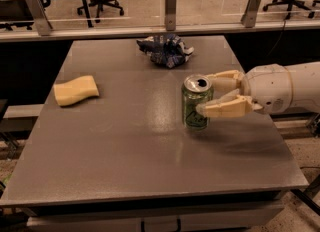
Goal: Place green can upright
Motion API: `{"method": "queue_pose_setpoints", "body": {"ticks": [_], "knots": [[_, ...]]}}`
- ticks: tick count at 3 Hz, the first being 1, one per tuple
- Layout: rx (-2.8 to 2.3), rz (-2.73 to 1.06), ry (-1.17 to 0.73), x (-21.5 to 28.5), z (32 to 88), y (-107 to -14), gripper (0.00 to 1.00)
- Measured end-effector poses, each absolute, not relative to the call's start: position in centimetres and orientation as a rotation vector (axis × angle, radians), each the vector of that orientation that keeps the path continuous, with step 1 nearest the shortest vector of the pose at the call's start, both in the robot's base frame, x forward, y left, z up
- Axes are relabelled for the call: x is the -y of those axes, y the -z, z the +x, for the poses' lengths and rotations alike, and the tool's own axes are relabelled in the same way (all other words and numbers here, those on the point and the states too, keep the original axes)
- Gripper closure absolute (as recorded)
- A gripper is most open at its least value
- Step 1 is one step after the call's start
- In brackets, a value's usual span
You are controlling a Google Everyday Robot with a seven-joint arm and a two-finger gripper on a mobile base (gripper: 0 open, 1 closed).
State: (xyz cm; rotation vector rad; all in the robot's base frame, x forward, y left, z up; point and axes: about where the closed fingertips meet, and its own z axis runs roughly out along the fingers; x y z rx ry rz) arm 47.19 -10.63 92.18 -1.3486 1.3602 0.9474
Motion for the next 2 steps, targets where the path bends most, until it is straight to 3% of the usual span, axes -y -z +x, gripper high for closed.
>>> {"method": "queue_pose_setpoints", "body": {"ticks": [2], "knots": [[-1.331, -1.316, -0.969, 11.17, 47.96, -90.99, 0.61]]}}
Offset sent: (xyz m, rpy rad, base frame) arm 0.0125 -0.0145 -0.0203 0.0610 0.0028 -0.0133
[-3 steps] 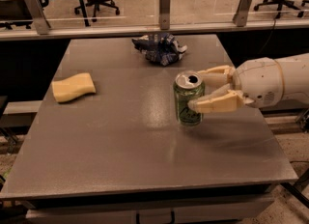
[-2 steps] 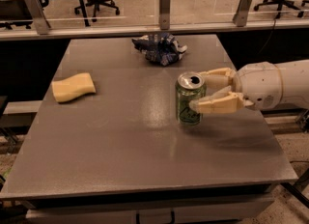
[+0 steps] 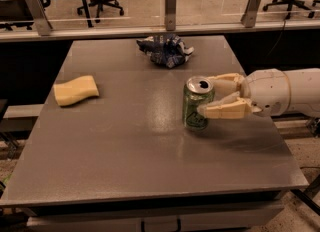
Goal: Place green can upright
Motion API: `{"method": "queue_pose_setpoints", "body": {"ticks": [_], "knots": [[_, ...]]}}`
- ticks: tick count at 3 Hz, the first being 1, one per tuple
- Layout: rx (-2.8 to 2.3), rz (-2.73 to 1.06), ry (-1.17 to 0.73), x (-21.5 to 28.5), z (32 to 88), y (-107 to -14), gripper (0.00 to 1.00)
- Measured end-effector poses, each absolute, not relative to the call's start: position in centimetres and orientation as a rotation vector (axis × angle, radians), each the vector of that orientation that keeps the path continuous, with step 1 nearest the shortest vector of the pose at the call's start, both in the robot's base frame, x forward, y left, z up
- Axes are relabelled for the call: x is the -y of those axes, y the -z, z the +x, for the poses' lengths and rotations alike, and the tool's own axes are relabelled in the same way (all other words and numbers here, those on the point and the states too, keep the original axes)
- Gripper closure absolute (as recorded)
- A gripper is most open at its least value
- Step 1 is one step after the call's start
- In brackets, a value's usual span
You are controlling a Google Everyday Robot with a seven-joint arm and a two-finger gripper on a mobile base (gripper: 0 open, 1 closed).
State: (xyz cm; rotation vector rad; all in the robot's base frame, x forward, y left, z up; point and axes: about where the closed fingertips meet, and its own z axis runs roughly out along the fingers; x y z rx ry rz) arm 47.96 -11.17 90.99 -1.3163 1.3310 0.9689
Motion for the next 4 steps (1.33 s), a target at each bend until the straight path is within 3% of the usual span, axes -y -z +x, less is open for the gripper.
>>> {"method": "queue_pose_setpoints", "body": {"ticks": [1, 2, 3, 4], "knots": [[-1.334, -1.303, -0.993, 11.46, 48.42, -90.31, 0.29], [-1.343, -1.301, -1.003, 11.6, 48.6, -89.89, 0.06], [-1.341, -1.303, -1.005, 11.43, 48.6, -89.92, 0.0], [-1.341, -1.303, -1.006, 11.43, 48.6, -89.92, 0.0]]}}
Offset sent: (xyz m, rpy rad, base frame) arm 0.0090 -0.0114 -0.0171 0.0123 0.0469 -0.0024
